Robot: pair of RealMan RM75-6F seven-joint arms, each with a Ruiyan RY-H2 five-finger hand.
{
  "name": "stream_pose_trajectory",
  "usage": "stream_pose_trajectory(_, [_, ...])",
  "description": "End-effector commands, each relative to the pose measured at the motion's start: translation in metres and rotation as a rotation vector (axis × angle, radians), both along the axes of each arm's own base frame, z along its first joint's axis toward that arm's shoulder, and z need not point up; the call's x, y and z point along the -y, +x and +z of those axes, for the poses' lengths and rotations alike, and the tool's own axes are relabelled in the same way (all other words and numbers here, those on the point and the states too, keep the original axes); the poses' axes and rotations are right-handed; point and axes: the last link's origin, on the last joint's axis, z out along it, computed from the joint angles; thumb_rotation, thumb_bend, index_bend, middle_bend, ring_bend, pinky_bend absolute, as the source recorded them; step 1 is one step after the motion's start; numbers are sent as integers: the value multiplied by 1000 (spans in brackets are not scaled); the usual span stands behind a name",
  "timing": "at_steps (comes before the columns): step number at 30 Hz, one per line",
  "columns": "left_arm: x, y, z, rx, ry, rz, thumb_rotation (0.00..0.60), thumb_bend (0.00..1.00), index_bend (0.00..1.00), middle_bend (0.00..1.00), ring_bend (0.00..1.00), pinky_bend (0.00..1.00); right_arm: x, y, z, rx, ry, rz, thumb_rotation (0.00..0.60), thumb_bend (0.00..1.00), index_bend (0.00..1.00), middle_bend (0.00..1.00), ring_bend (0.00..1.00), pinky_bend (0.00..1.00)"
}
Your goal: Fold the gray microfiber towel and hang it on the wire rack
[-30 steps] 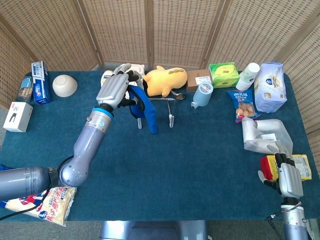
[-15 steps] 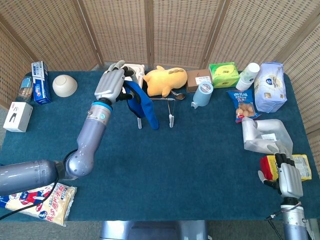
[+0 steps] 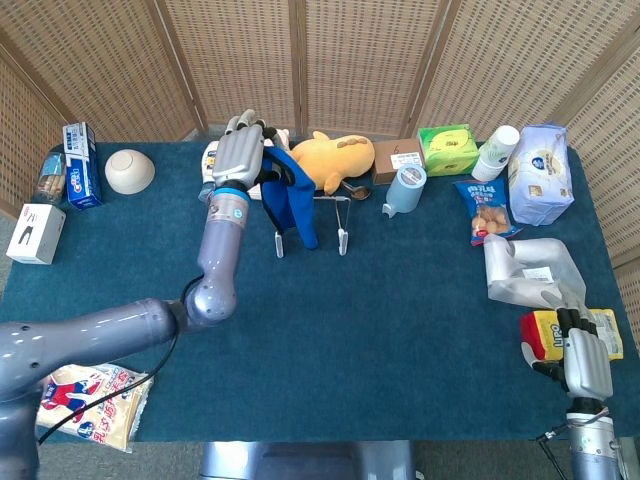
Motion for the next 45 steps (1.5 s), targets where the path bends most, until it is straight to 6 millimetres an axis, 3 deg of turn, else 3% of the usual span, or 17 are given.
stream_pose_trajectory(1, [-4,11,-16,-18,13,-3,600,618,723,284,32,0,0,0,0,0,1,0,600,276,135,48,0,0])
stream_pose_trajectory(17, [-14,22,-53,-66,42,-17,600,610,669,269,31,0,-2,-1,2,-5,-5,-11,600,275,134,50,0,0])
stream_pose_trajectory(34, [-25,21,-70,-99,64,-22,600,587,626,253,23,0,-2,-1,2,-15,-5,-17,600,275,133,52,0,0])
stream_pose_trajectory(36, [-25,20,-72,-111,62,-21,600,569,559,224,9,0,-2,-1,2,-15,-4,-17,600,276,133,54,0,0])
stream_pose_trajectory(39, [-26,18,-76,-127,56,-22,600,546,375,115,0,0,-2,-1,2,-13,-5,-18,600,274,134,55,0,0])
stream_pose_trajectory(41, [-26,17,-78,-152,60,-28,600,515,170,21,0,0,-3,-1,3,-13,-5,-20,600,274,134,54,0,0])
stream_pose_trajectory(43, [-26,15,-78,-193,72,-39,600,459,39,0,0,0,-3,0,3,-12,-6,-16,600,276,133,55,0,0])
stream_pose_trajectory(45, [-26,15,-78,-209,89,-50,600,417,0,0,0,0,-3,0,4,-14,-7,-14,600,276,133,55,0,0])
